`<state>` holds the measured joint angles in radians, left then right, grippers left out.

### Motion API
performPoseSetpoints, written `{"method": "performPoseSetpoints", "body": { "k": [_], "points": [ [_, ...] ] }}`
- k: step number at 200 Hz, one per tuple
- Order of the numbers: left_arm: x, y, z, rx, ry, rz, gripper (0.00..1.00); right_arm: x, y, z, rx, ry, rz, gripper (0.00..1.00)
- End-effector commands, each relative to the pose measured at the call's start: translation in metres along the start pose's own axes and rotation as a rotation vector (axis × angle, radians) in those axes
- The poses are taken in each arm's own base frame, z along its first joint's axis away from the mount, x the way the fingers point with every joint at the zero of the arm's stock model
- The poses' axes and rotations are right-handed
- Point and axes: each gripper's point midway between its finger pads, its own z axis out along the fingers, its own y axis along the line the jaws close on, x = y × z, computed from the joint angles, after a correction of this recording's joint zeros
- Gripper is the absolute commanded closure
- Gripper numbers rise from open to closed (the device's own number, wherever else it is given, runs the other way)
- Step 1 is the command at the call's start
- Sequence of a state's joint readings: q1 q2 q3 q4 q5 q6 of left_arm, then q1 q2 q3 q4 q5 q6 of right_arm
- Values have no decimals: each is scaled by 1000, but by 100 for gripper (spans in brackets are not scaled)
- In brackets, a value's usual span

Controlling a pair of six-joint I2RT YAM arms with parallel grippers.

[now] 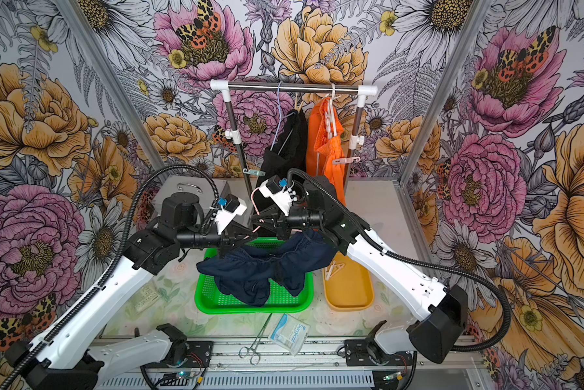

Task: Remove the clothespins securing shorts to the hanger
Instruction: Remove the shorts from the hanger.

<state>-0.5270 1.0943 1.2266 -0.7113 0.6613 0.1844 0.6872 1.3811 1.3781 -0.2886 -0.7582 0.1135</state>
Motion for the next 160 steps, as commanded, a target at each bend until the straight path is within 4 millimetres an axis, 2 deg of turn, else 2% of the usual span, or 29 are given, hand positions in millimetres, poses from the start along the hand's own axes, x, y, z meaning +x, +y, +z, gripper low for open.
{"method": "performPoseSetpoints", "body": {
  "k": [1, 31, 55, 76, 112, 160],
  "points": [
    [-8, -1, -3, 6, -22, 7, 100, -22, 18, 2, -53, -45, -60, 100],
    [-4, 2, -5, -19, -20, 20, 100, -22, 14, 2, -17, -46, -62, 100],
    [1, 7, -13, -94, -25, 61, 100, -22, 6, -2, 49, -51, -58, 76],
    [3, 11, -25, -170, -48, 100, 100, -23, -3, -10, 136, -50, -42, 66],
    [3, 13, -49, -287, -136, 154, 100, -18, -20, -32, 336, -54, 14, 63],
    [-1, 20, -81, -457, -290, 201, 100, -8, -40, -83, 628, -120, 133, 62]
  ]
}}
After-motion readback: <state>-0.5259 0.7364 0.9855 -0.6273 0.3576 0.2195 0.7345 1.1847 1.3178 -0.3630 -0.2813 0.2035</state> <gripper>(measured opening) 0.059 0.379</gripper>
